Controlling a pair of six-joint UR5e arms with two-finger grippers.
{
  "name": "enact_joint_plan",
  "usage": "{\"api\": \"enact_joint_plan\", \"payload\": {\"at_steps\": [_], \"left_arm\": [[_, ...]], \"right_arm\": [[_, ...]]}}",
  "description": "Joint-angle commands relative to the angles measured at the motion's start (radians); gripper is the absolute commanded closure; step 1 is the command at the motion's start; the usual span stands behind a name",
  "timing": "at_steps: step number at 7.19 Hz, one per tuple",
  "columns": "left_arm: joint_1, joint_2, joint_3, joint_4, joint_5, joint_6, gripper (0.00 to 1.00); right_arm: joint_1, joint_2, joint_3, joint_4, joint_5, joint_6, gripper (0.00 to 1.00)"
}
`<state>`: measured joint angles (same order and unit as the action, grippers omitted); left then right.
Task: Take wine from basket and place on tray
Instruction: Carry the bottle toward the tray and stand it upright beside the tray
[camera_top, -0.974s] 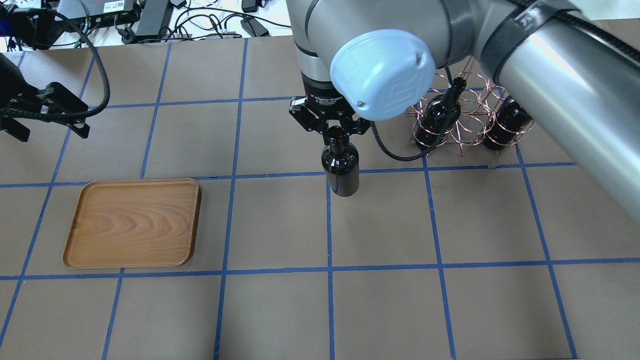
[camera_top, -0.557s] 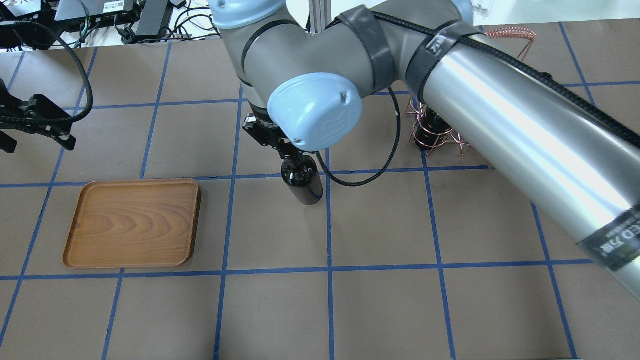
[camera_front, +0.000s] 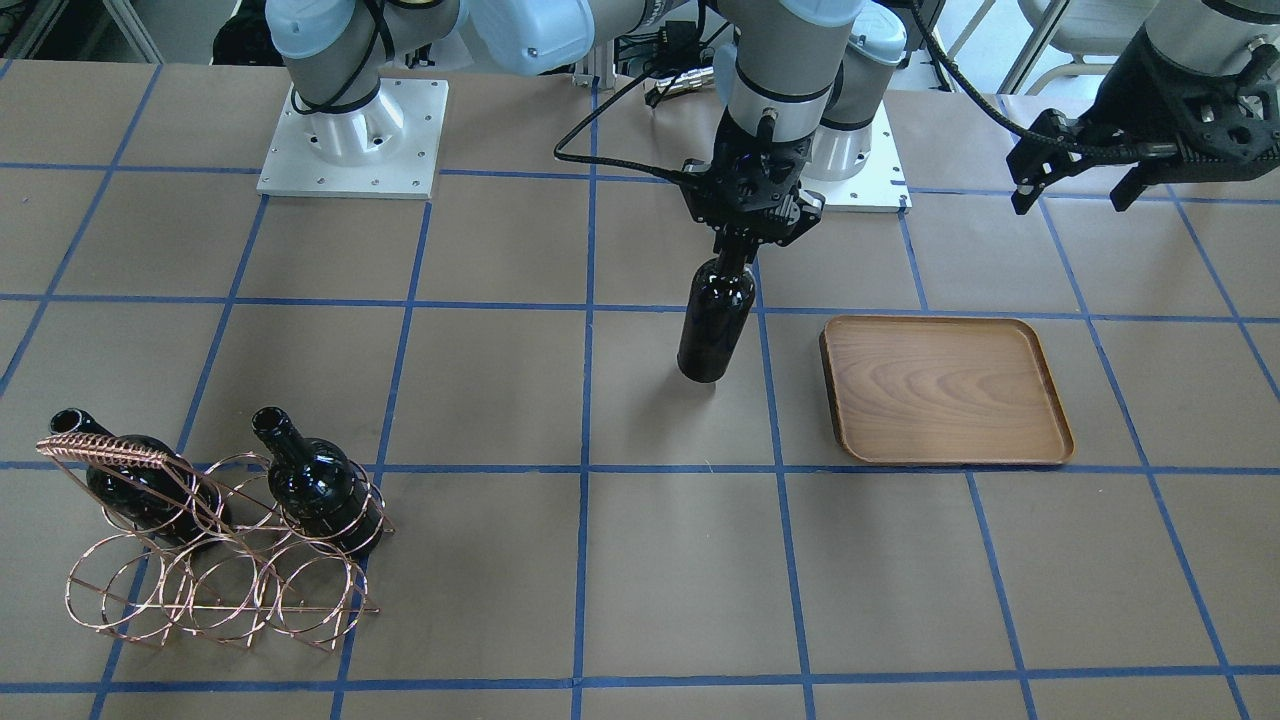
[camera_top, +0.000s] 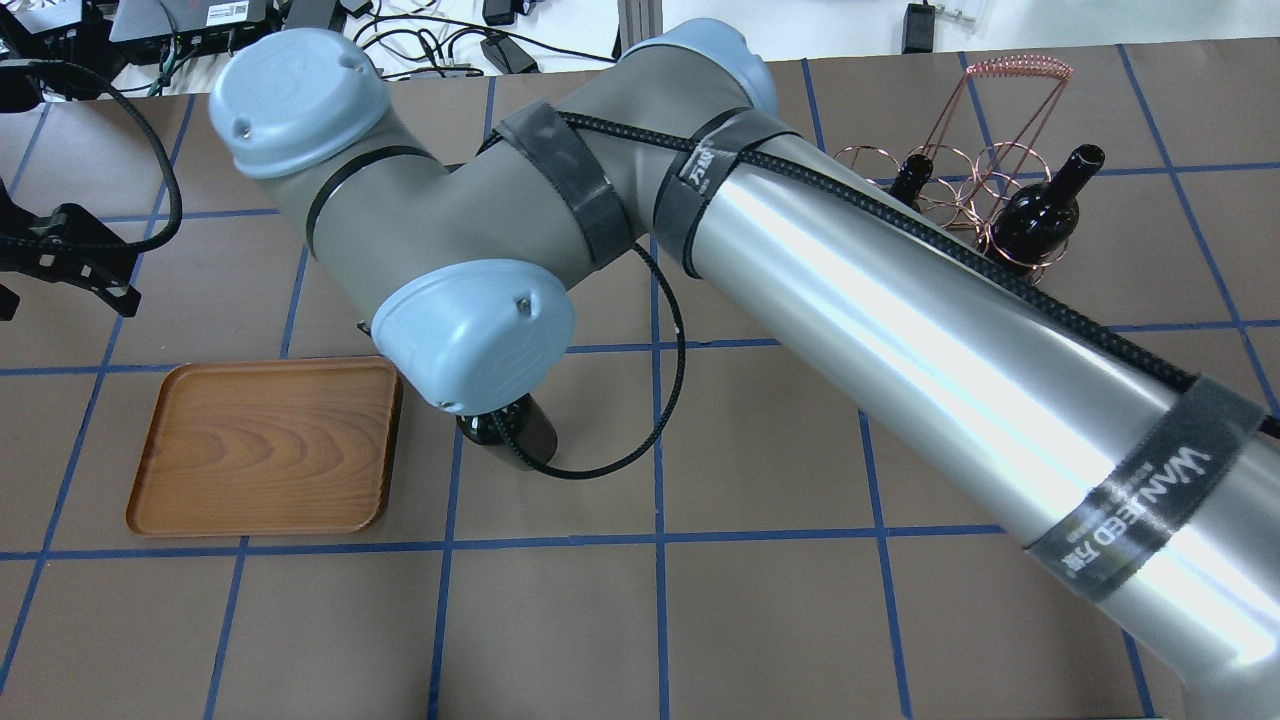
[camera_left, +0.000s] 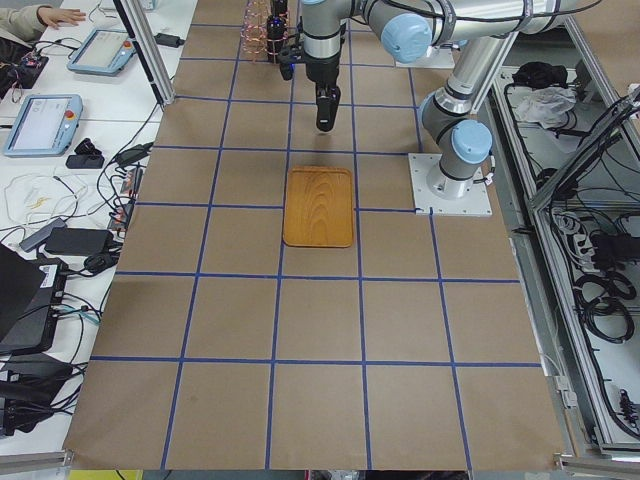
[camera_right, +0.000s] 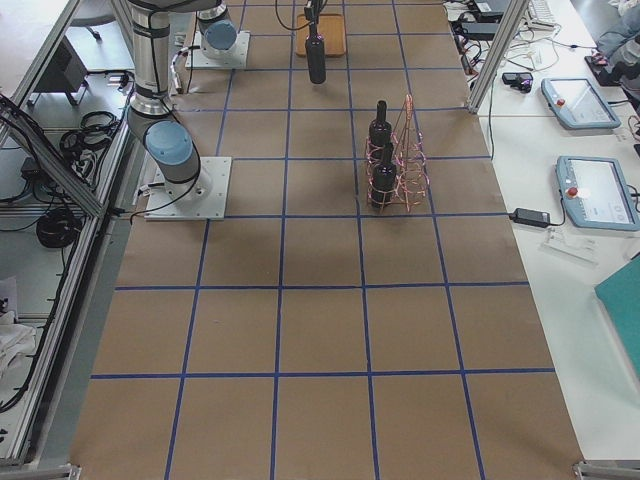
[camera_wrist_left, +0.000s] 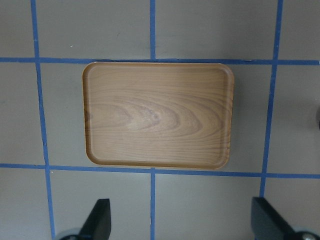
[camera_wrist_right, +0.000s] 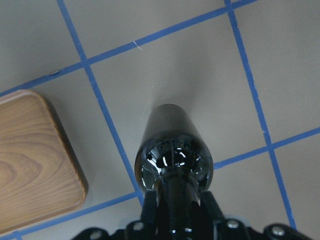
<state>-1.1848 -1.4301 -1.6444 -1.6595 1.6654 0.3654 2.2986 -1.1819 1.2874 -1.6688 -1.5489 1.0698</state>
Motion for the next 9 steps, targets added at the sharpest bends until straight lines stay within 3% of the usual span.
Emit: {"api": "enact_joint_plan", "payload": {"at_steps": [1, 3, 6, 7, 8, 9], "left_arm": [[0.011, -0.007, 0.0, 0.004, 0.011, 0.048, 0.0], [0.017, -0.006, 0.002, -0.014, 0.014, 0.049, 0.0], [0.024, -0.013, -0.008, -0.017, 0.016, 0.049, 0.0], [0.03, -0.016, -0.012, -0.029, 0.026, 0.053, 0.0], [0.036, -0.021, -0.012, -0.04, 0.096, 0.075, 0.0], [0.04, -0.027, -0.015, -0.036, 0.093, 0.082, 0.0]], "right_arm": [[0.051, 0.005, -0.004, 0.0, 0.007, 0.048, 0.9], [0.068, 0.022, 0.003, -0.008, 0.019, 0.055, 0.89], [0.078, 0.031, 0.006, -0.029, 0.019, 0.055, 0.79], [0.081, 0.031, 0.012, -0.028, 0.013, 0.055, 0.62], [0.087, 0.03, 0.019, -0.028, 0.003, 0.055, 0.33], [0.088, 0.028, 0.021, -0.025, 0.003, 0.055, 0.21]]}}
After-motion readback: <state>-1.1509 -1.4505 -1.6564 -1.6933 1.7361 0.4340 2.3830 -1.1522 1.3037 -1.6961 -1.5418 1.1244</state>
